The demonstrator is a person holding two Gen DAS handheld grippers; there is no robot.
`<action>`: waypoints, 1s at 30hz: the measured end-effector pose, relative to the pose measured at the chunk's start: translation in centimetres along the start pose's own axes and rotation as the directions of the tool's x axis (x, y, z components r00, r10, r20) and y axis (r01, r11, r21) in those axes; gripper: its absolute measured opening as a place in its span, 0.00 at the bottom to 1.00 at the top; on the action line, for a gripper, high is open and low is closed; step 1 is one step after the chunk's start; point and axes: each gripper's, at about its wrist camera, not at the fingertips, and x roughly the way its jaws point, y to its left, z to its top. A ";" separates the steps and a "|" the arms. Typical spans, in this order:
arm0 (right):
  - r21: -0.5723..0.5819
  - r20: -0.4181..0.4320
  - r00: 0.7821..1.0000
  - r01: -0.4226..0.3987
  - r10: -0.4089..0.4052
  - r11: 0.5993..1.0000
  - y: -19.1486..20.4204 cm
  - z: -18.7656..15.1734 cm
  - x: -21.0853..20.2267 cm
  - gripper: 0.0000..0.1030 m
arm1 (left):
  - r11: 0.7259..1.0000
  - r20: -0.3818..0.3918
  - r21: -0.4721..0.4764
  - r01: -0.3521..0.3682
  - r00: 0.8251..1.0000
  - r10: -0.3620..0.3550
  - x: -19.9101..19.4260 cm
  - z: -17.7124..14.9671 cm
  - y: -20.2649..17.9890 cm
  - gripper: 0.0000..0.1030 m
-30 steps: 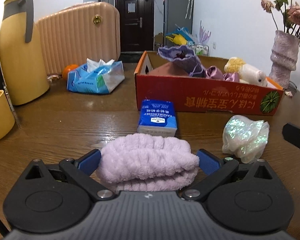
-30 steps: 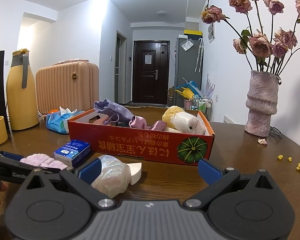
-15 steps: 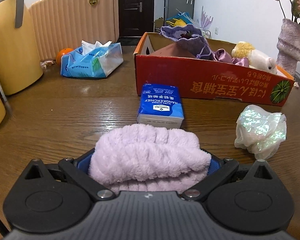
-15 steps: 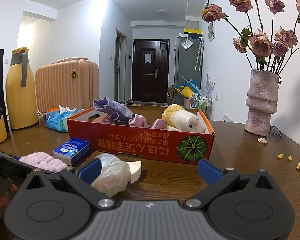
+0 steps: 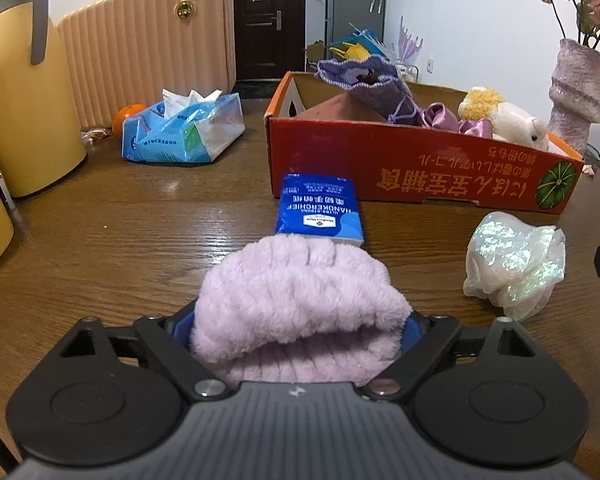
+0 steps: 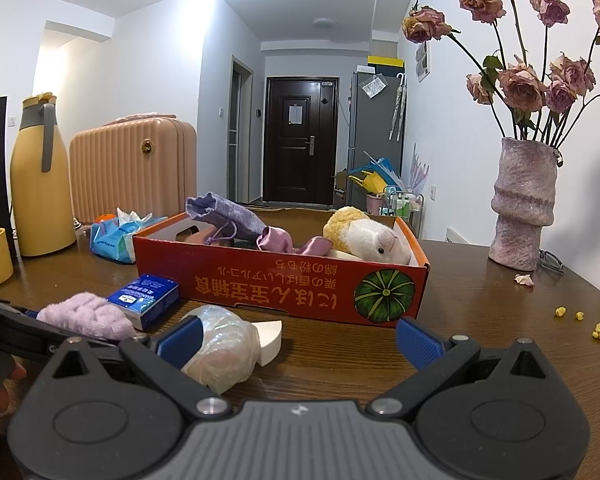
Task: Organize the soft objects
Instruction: 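Grasp the iridescent plastic bag with the right gripper while the left gripper holds the headband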
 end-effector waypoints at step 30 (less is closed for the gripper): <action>-0.078 -0.061 0.995 -0.085 0.080 0.993 4.4 0.2 2.6 1.00 | 0.996 0.241 -0.021 0.084 0.968 -0.076 -6.2 0.8 1.1 0.31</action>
